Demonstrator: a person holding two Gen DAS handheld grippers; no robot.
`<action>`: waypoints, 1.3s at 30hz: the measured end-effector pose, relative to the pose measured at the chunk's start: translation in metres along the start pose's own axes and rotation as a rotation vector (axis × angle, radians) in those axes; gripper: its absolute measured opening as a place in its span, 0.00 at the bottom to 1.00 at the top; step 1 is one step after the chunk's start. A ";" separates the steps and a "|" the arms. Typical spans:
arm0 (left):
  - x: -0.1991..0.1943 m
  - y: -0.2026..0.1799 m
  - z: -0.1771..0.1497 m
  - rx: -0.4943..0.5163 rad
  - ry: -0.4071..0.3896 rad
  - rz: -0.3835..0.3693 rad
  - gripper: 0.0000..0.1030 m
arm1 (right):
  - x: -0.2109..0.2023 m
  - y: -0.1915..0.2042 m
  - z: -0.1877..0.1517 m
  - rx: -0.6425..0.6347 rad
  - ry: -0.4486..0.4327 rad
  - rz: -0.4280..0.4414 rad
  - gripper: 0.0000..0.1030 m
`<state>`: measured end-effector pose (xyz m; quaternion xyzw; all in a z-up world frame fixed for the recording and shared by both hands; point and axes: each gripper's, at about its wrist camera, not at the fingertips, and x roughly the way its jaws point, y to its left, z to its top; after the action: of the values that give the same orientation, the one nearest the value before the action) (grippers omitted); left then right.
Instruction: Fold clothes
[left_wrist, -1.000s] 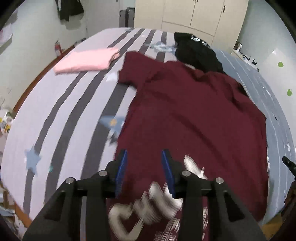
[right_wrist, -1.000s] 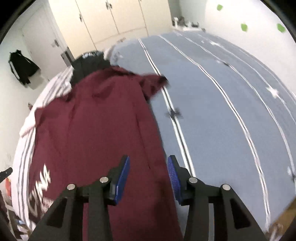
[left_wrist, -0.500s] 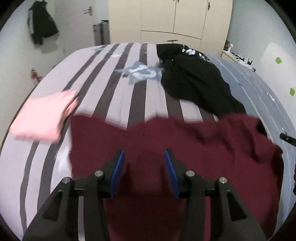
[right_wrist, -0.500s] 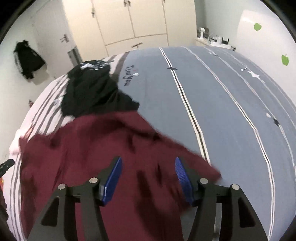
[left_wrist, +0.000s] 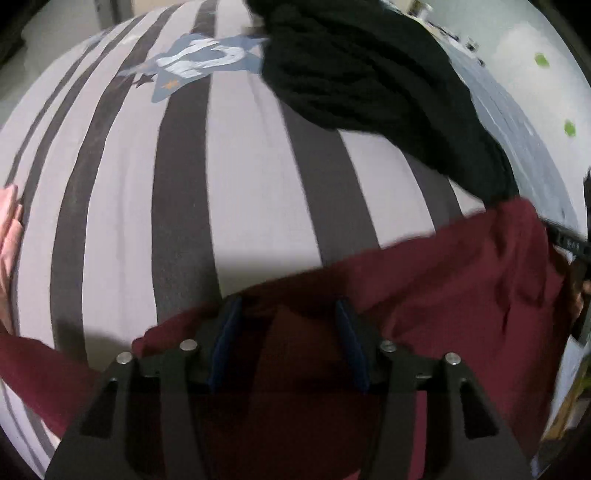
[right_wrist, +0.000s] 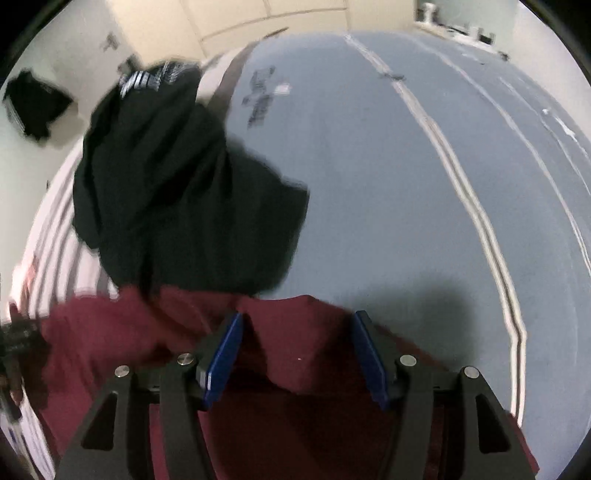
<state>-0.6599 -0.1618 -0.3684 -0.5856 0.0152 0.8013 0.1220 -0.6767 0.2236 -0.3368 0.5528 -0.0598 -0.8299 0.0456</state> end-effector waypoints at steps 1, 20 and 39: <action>-0.003 -0.005 -0.004 0.019 -0.003 0.006 0.17 | -0.001 0.001 -0.005 -0.028 0.003 -0.004 0.42; -0.082 0.019 0.053 -0.094 -0.264 0.172 0.05 | -0.068 -0.020 0.061 -0.008 -0.191 -0.096 0.06; 0.039 -0.040 0.133 -0.142 -0.169 -0.097 0.49 | 0.039 0.073 0.091 -0.082 0.017 0.044 0.48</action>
<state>-0.7866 -0.0937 -0.3588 -0.5231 -0.0805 0.8400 0.1197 -0.7747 0.1500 -0.3272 0.5561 -0.0375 -0.8257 0.0869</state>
